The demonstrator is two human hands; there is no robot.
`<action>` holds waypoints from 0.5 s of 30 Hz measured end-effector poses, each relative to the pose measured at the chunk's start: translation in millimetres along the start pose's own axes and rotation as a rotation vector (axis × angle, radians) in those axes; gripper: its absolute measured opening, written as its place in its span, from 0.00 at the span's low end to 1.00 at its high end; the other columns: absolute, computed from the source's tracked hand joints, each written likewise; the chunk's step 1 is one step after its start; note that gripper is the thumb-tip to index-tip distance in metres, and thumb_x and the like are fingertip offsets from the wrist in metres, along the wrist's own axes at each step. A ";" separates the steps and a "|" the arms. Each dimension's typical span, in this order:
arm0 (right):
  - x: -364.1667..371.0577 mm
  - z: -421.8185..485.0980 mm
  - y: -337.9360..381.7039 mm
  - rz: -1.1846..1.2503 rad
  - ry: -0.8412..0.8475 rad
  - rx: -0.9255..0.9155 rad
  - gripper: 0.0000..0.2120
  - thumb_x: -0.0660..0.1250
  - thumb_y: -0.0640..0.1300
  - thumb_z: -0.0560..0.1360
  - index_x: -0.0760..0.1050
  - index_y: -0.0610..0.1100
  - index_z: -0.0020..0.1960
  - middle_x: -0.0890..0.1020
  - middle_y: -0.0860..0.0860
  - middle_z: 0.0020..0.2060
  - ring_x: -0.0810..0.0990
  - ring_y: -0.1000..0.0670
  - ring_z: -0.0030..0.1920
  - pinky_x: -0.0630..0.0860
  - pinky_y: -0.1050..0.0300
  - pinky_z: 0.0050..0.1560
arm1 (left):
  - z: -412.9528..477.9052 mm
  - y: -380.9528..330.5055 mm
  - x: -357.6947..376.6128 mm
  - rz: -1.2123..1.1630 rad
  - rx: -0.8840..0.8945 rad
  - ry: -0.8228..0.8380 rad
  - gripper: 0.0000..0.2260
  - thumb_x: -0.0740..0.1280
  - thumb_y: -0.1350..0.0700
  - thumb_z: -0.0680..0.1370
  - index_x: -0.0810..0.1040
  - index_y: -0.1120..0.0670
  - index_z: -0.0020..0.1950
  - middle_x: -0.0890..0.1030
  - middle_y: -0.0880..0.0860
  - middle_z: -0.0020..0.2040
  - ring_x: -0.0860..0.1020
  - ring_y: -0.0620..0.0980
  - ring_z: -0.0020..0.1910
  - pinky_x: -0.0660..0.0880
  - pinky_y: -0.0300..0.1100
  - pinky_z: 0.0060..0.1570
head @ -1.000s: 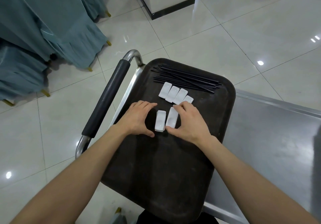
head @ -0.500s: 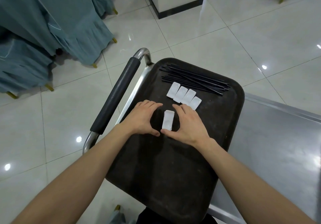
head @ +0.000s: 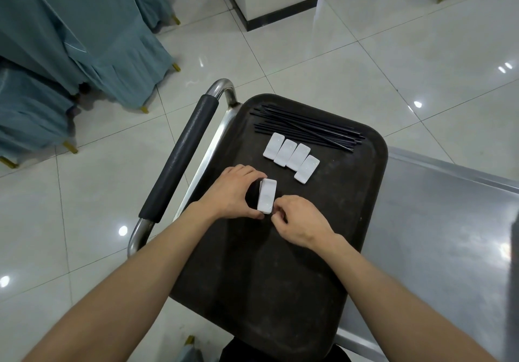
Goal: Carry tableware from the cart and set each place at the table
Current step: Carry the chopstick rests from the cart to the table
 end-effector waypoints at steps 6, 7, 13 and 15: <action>-4.7 1.6 -13.7 -0.002 -0.132 0.048 0.06 0.64 0.53 0.75 0.77 0.53 0.46 0.79 0.56 0.42 0.78 0.54 0.44 0.79 0.53 0.47 | -1.8 -0.9 -7.4 -0.016 0.018 0.019 0.48 0.77 0.26 0.64 0.66 0.42 0.79 0.71 0.43 0.76 0.68 0.46 0.75 0.62 0.50 0.78; -7.8 2.5 -21.4 0.001 -0.244 0.080 0.07 0.66 0.53 0.74 0.77 0.52 0.49 0.79 0.56 0.44 0.78 0.52 0.46 0.79 0.52 0.48 | -2.9 -0.1 -10.9 -0.029 0.020 0.014 0.48 0.75 0.24 0.64 0.66 0.42 0.79 0.71 0.43 0.76 0.67 0.46 0.75 0.61 0.50 0.78; -33.2 22.5 -65.1 -0.004 -0.471 0.254 0.37 0.76 0.57 0.73 0.66 0.46 0.76 0.71 0.50 0.70 0.73 0.45 0.68 0.80 0.45 0.63 | 8.0 15.5 -30.4 -0.231 -0.081 -0.100 0.31 0.61 0.27 0.80 0.73 0.44 0.76 0.76 0.43 0.72 0.72 0.44 0.70 0.70 0.49 0.72; -38.8 32.6 -72.8 -0.004 -0.412 0.293 0.46 0.76 0.60 0.73 0.59 0.46 0.82 0.68 0.49 0.76 0.69 0.45 0.75 0.77 0.44 0.69 | 19.2 21.3 -33.5 -0.227 -0.109 -0.128 0.24 0.62 0.35 0.83 0.75 0.46 0.75 0.77 0.45 0.71 0.74 0.44 0.68 0.73 0.49 0.71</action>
Point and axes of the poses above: each hand's wrist, its own z-axis towards the middle knuckle, its own x-axis out of the palm, y = z × x, the point moved 3 cm from there along z, towards the middle knuckle
